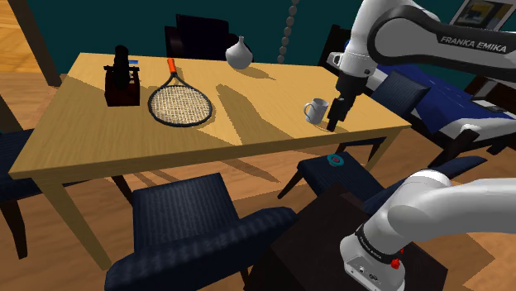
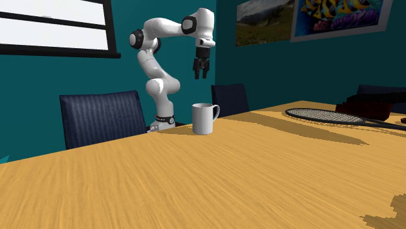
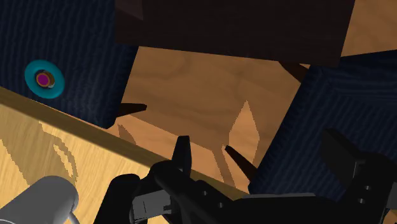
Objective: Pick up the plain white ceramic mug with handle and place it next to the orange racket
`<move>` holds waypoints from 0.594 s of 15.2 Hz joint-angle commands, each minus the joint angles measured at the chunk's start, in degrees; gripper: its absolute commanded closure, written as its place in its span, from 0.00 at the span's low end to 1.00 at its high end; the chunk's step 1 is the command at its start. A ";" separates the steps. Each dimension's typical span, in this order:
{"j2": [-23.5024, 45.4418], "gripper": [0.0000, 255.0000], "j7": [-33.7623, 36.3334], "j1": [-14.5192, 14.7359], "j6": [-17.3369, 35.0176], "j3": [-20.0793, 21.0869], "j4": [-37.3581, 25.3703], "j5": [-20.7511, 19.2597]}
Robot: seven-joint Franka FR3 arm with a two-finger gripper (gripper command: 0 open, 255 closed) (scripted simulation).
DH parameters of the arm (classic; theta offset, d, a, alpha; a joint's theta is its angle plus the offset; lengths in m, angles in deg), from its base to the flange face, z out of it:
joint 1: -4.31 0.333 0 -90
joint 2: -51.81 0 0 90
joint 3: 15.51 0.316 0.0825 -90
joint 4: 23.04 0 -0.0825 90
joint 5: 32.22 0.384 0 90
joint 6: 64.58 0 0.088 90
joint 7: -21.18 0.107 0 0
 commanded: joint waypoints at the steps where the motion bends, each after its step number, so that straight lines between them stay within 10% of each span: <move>1: 0.00 0.00 0.00 0.00 0.00 0.00 0.00 0.00; 9: 8.83 0.00 -5.28 -4.15 11.70 -7.31 -1.58 -3.78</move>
